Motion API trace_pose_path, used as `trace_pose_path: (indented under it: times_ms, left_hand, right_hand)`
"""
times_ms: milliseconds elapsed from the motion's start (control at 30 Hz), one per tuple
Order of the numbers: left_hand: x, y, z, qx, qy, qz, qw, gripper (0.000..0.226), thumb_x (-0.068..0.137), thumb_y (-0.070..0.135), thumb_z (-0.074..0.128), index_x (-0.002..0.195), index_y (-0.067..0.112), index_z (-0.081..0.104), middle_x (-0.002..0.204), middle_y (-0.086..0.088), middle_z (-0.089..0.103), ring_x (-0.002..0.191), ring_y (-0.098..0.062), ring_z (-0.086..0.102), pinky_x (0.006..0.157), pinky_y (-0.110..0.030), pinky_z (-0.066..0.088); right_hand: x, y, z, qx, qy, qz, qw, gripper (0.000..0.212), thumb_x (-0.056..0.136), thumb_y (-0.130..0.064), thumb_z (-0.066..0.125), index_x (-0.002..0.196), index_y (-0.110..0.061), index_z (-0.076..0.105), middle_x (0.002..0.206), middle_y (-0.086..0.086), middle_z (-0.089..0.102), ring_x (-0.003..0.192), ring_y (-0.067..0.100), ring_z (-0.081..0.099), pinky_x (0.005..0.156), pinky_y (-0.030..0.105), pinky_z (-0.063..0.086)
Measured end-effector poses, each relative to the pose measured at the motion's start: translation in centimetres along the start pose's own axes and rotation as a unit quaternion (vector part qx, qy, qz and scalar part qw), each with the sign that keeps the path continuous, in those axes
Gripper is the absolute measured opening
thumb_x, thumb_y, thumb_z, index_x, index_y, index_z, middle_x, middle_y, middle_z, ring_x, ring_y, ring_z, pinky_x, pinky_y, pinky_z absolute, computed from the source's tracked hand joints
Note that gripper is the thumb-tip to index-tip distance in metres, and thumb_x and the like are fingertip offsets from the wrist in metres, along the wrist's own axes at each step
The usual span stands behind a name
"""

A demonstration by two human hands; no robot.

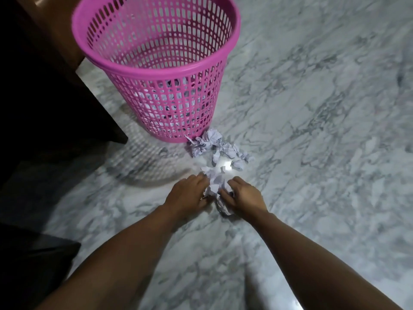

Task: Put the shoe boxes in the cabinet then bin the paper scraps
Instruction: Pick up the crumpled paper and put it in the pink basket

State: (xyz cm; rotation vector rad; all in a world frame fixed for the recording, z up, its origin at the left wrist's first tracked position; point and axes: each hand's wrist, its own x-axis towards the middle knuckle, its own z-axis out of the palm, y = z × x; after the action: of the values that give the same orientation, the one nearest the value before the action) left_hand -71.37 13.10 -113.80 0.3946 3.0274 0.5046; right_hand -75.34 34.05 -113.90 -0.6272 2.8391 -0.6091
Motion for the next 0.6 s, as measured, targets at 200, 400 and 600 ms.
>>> trace_pose_path:
  times_ms: [200, 400, 600]
  left_hand:
    - [-3.2, 0.8, -1.7, -0.043, 0.016, -0.064, 0.997, 0.031, 0.091, 0.052, 0.041, 0.108, 0.029, 0.053, 0.104, 0.004, 0.069, 0.092, -0.025, 0.066, 0.066, -0.035, 0.045]
    - [-4.0, 1.4, -3.7, -0.031, 0.024, -0.139, 0.989, 0.042, 0.096, 0.049, 0.043, 0.127, 0.024, 0.055, 0.108, -0.002, 0.071, 0.097, -0.030, 0.067, 0.073, -0.036, 0.048]
    - [-2.8, 3.1, -6.2, -0.042, 0.055, -0.138, 0.988, 0.026, 0.090, 0.043, 0.047, 0.107, 0.024, 0.052, 0.092, -0.003, 0.069, 0.085, -0.031, 0.066, 0.069, -0.035, 0.050]
  right_hand:
    - [-2.4, -0.6, -1.3, 0.122, 0.010, 0.150, 0.981, 0.039, 0.092, -0.048, 0.061, 0.070, -0.017, 0.051, 0.063, 0.000, 0.054, 0.062, 0.021, 0.055, 0.057, 0.037, 0.042]
    - [-1.8, -2.4, -3.7, 0.241, 0.074, 0.204, 0.946, 0.032, 0.083, -0.040, 0.063, 0.068, -0.012, 0.062, 0.058, 0.003, 0.063, 0.054, 0.018, 0.058, 0.058, 0.037, 0.049]
    - [-0.8, -5.3, -6.0, 0.371, 0.065, 0.231, 0.897, 0.017, 0.078, -0.021, 0.070, 0.065, -0.010, 0.070, 0.048, 0.009, 0.063, 0.041, 0.018, 0.059, 0.052, 0.029, 0.047]
